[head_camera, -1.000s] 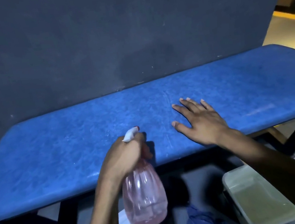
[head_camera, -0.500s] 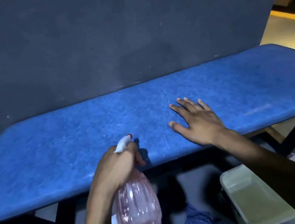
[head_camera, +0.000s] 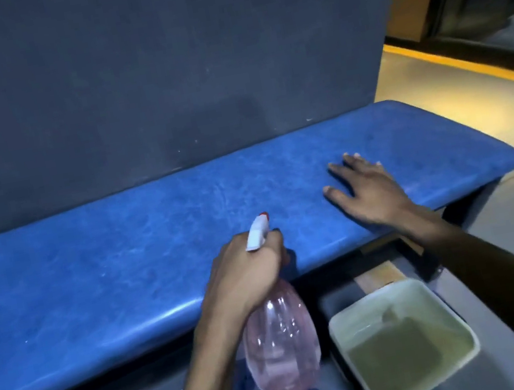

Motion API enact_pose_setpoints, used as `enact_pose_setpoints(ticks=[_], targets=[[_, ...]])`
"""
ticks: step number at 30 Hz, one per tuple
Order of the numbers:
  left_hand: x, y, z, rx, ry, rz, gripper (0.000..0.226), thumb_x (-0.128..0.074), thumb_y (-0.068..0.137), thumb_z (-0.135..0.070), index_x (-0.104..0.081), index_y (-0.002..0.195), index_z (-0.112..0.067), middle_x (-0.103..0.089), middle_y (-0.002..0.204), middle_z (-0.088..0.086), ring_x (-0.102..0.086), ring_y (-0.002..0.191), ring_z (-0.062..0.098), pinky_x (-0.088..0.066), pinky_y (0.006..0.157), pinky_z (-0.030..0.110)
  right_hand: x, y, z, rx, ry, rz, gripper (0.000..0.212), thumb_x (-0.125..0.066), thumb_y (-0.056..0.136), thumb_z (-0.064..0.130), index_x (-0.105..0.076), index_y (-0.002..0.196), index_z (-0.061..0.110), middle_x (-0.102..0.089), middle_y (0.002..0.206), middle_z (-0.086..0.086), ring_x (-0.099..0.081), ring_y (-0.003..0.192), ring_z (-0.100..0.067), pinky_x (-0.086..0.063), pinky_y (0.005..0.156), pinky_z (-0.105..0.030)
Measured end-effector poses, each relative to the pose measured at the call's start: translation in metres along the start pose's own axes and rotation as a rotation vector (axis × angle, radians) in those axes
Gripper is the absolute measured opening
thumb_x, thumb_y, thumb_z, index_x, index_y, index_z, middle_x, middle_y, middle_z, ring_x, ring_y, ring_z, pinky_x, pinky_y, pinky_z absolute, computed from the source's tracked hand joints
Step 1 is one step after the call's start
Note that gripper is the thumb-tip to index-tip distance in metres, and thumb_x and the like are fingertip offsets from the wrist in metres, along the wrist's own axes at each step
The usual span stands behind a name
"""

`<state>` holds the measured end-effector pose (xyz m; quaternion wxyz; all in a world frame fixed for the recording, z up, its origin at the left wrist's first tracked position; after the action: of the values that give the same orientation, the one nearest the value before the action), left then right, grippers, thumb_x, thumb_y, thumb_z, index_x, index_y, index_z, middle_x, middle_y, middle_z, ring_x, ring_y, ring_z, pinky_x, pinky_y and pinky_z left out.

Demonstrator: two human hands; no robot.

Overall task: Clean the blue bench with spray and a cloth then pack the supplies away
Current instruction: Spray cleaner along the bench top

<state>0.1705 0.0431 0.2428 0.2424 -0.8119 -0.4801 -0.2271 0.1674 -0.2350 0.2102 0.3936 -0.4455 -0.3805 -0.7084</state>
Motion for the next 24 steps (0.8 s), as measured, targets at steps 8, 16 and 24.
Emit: enact_pose_setpoints(ticks=[8,16,24], targets=[[-0.064,0.042,-0.069,-0.098,0.026,0.133,0.036,-0.041,0.08,-0.044,-0.069,0.092,-0.025,-0.074,0.121,-0.01,-0.065,0.113,0.024,-0.05,0.103,0.041,-0.002,-0.003,-0.055,-0.089,-0.148,0.008,0.079,-0.014,0.087,0.076,-0.022,0.157,0.038,-0.015,0.168,0.002,-0.008,0.155,-0.015,-0.002,0.125,-0.045],[-0.082,0.059,-0.061,-0.089,0.136,0.107,0.044,-0.035,0.09,-0.046,-0.059,0.126,-0.036,-0.076,0.115,0.01,-0.064,0.117,0.033,-0.049,0.104,0.046,-0.003,-0.003,-0.054,-0.099,-0.135,-0.018,0.086,-0.008,0.08,0.077,-0.022,0.156,0.04,-0.014,0.168,0.005,-0.006,0.155,-0.013,0.001,0.125,-0.043],[-0.062,0.056,-0.052,-0.045,0.102,0.062,0.032,-0.041,0.089,-0.041,-0.072,0.091,-0.033,-0.08,0.097,-0.012,-0.068,0.104,0.025,-0.051,0.1,0.041,-0.006,-0.003,-0.055,-0.096,-0.138,-0.004,0.072,-0.021,0.093,0.072,-0.019,0.157,0.039,-0.01,0.169,0.006,-0.001,0.155,-0.012,0.003,0.125,-0.044]])
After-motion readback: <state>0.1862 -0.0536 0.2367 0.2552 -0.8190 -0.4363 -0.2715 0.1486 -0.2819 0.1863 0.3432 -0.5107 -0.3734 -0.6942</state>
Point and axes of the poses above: each hand's wrist, its own y-axis towards the middle knuckle, its own x-axis out of the back of the hand, z = x × y, the point moved 8 cm from there along y, towards the middle knuckle
